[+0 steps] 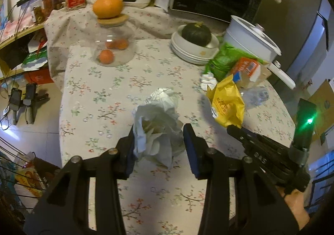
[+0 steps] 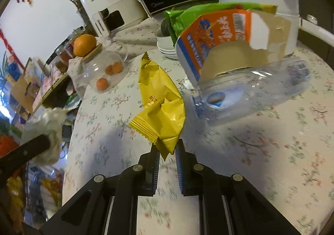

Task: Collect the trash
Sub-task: 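Carry the paper and yellow wrapper to the white bin and release both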

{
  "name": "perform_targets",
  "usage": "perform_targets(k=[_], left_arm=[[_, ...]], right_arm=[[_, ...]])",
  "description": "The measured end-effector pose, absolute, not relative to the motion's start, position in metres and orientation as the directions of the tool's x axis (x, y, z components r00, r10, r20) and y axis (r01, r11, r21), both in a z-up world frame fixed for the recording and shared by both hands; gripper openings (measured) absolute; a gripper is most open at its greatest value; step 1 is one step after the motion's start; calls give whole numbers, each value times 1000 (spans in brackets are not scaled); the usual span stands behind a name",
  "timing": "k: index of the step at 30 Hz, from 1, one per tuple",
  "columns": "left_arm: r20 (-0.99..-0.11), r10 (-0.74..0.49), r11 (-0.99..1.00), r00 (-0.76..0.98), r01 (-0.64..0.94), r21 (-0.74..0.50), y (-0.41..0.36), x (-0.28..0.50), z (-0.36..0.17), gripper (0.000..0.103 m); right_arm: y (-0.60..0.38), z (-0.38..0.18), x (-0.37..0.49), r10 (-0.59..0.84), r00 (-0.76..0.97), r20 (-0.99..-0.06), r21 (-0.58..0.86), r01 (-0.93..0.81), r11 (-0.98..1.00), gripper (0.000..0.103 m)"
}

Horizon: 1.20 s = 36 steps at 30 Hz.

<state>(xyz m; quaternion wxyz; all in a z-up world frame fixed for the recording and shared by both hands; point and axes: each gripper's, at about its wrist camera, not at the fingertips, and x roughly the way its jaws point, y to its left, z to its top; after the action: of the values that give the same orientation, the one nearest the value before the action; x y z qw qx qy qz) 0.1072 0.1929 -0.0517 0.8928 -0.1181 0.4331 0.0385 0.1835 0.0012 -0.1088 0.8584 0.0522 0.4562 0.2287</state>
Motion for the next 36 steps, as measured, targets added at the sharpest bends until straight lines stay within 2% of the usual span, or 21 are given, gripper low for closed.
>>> perform_targets(k=[19, 36], left_arm=[[-767, -153, 987, 623, 52, -155, 95, 111, -44, 44], [-774, -282, 953, 567, 258, -158, 0, 110, -59, 44]], right_arm=[[-114, -45, 140, 309, 553, -773, 123, -348, 929, 16], [-220, -52, 127, 304, 539, -786, 216, -222, 951, 16]])
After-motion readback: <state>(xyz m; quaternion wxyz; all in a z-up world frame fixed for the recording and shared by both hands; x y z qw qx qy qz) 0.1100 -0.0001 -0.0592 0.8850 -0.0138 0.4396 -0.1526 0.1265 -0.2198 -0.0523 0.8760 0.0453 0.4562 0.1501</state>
